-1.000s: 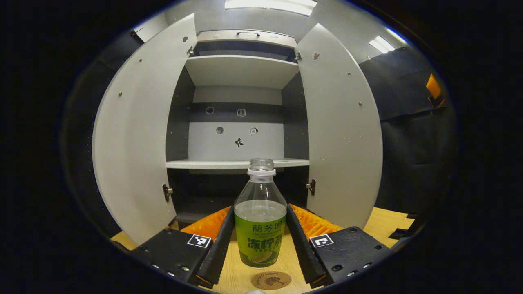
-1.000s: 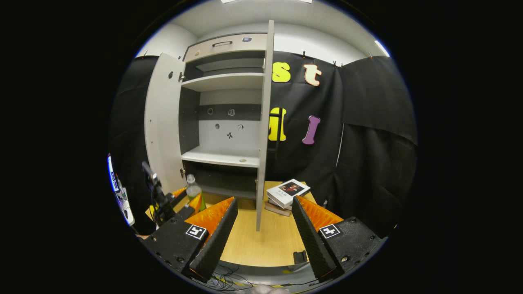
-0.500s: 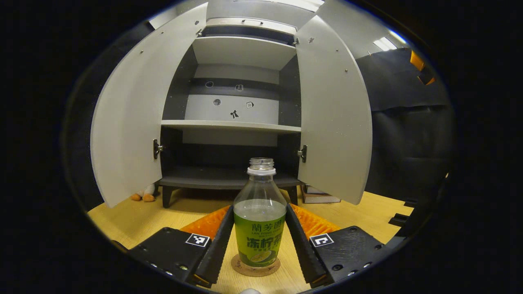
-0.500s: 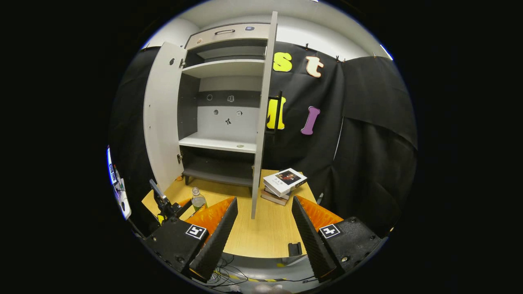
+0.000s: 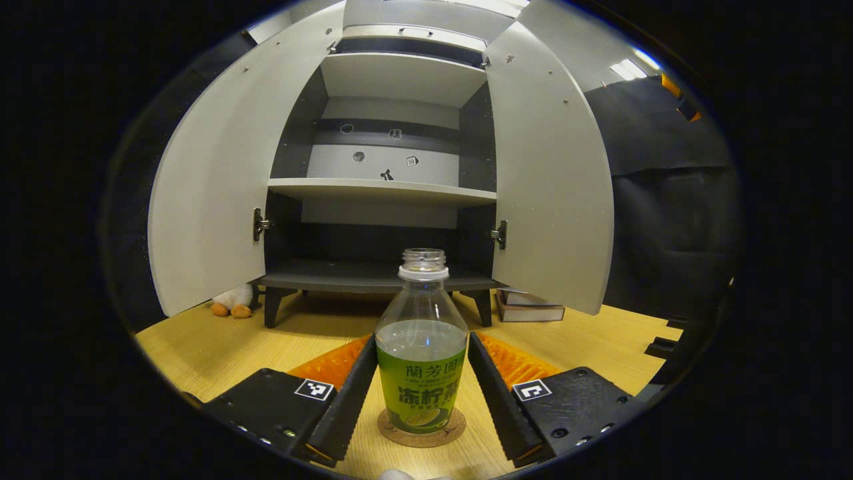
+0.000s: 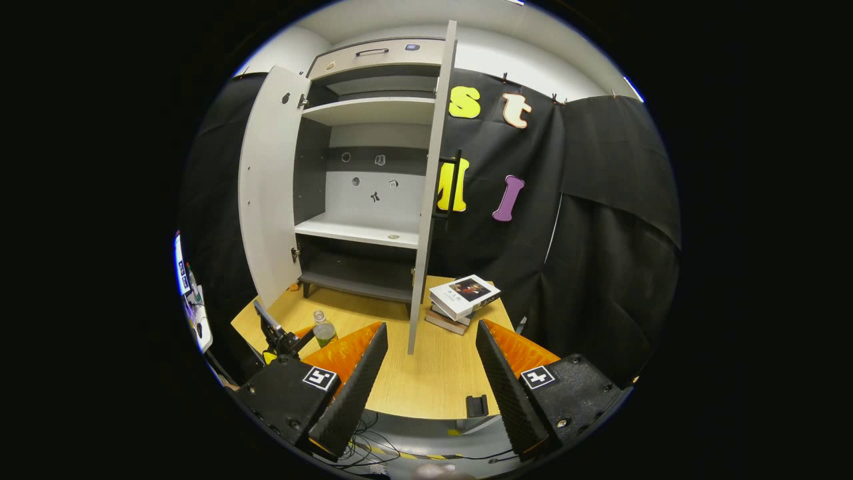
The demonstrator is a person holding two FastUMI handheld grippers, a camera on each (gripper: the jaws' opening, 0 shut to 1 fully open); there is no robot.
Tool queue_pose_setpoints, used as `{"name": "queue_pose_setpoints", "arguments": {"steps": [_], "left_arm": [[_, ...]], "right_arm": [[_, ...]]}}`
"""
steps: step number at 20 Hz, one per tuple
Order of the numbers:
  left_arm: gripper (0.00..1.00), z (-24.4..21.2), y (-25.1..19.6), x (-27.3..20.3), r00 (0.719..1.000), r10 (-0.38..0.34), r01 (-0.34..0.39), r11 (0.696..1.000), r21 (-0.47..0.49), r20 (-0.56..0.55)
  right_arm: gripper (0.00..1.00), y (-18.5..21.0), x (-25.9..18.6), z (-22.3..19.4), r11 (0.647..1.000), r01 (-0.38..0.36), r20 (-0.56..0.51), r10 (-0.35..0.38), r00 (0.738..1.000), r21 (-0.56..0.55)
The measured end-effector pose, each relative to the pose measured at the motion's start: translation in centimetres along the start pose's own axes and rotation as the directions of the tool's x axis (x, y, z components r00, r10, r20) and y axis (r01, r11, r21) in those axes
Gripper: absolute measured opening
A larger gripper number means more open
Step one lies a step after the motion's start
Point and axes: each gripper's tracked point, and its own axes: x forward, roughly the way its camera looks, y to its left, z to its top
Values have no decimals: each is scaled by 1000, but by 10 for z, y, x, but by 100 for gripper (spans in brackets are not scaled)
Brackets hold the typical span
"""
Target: Grasp the bottle in the cabinet with the left hand and place it on the coaster, then close the right door with the right hand and the left door with the left hand.
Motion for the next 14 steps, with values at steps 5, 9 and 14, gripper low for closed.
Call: {"name": "queue_pose_setpoints", "arguments": {"steps": [5,9,14], "left_arm": [[96,45,4,-14,998,62,-62,998,0,26],[96,101,6,-30,995,92,-92,996,7,40],[95,182,11,-60,994,67,-67,998,-5,84]], "right_arm": [[83,-2,-4,6,1000,-3,22,3,1000,14],[83,-3,-8,19,999,-15,66,13,998,38],[81,-2,-11,37,997,-37,144,27,989,64]]}}
